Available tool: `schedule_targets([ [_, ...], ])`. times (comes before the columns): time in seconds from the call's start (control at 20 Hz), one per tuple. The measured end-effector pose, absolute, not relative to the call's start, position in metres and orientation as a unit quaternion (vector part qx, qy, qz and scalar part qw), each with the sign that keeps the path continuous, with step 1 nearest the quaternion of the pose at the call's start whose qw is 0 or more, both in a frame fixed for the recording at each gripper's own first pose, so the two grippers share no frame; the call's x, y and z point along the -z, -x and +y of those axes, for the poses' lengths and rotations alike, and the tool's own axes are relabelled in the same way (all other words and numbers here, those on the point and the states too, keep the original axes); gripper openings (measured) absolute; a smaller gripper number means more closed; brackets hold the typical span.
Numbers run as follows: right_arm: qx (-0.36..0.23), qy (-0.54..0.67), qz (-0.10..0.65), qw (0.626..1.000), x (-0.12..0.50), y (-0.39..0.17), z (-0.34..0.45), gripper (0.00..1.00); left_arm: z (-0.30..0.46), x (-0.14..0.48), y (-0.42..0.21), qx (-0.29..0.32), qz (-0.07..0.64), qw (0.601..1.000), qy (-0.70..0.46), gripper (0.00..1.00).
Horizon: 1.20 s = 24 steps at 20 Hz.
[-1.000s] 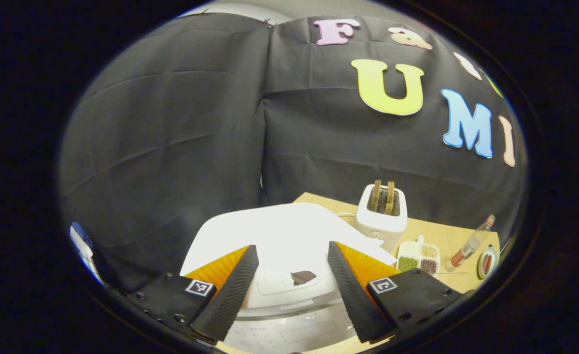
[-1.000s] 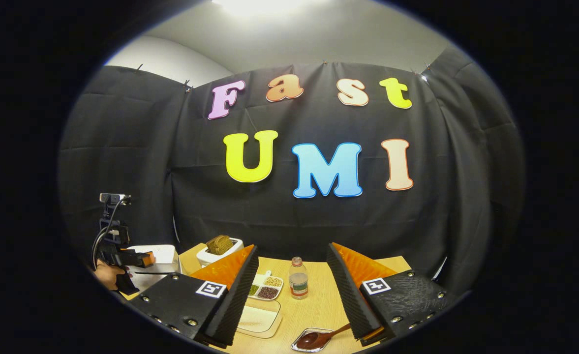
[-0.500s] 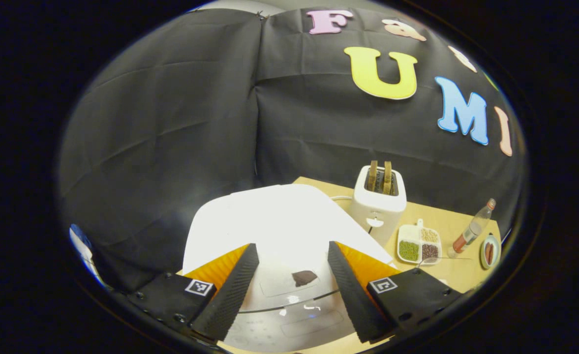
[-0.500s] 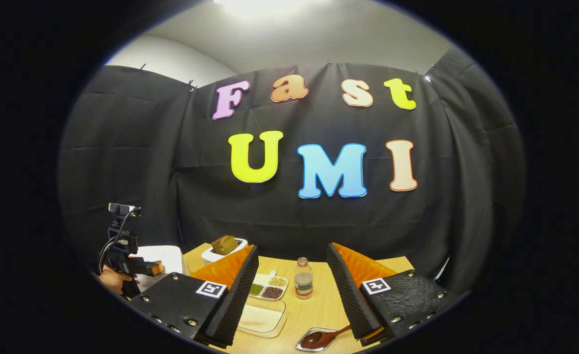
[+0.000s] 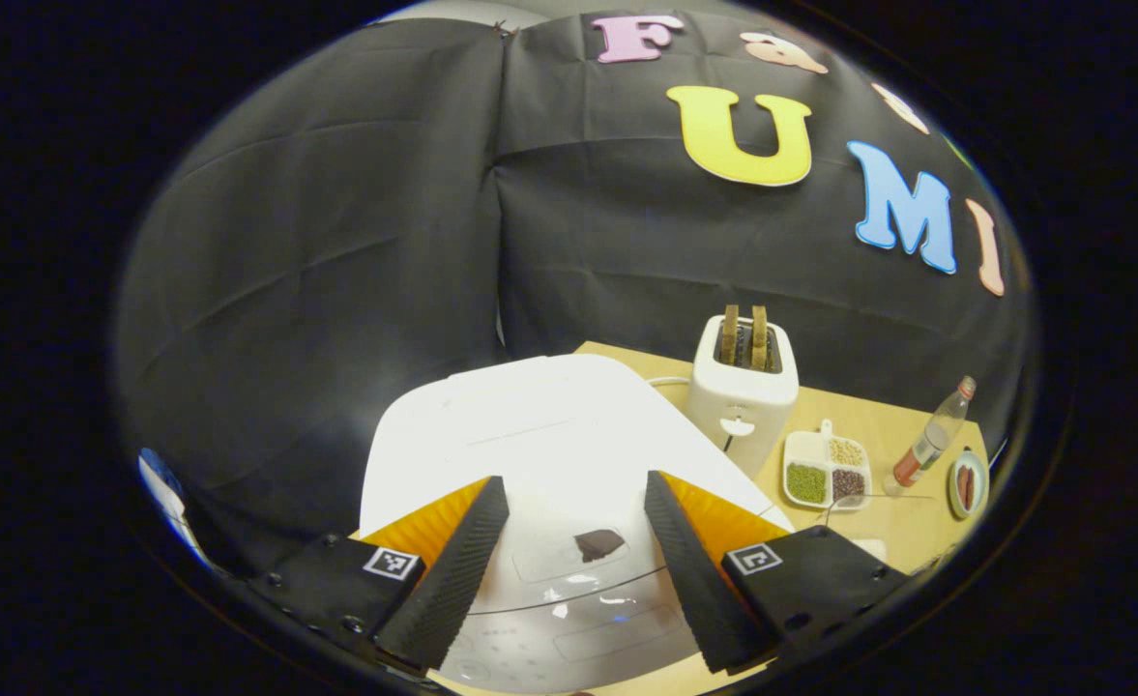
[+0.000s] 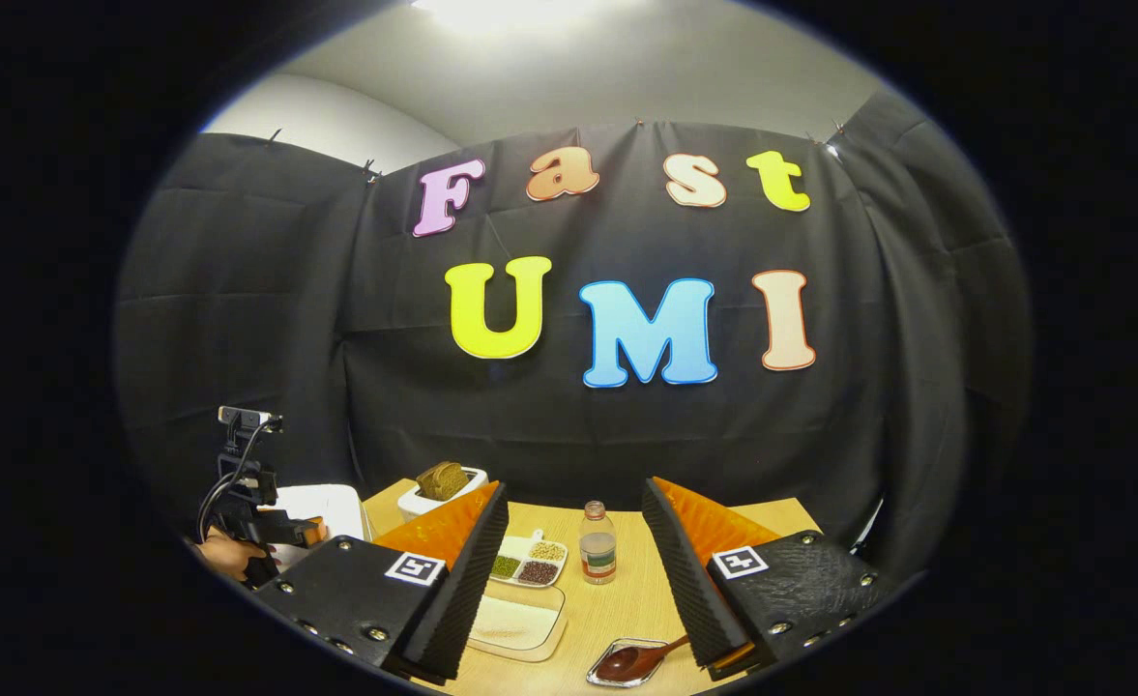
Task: Close the left gripper, press the button to open the rice cooker; take a wooden spoon from the chopstick holder with the right hand, scoop a spoonful of rice and pour it into the rice cooker, then put the wooden spoon back into the chopstick holder.
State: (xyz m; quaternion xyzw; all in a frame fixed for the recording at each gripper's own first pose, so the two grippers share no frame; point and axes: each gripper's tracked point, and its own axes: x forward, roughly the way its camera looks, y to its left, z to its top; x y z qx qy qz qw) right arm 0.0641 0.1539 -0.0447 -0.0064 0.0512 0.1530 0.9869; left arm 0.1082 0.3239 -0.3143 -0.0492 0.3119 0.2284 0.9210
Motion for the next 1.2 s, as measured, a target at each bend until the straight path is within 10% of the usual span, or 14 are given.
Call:
schedule_targets([
  [1.2,-0.091,0.001,0.010,0.996,0.014,-0.052,0.092,0.85,0.151,0.033,-0.083,-0.071,0.048,0.996,0.011,0.98],
])
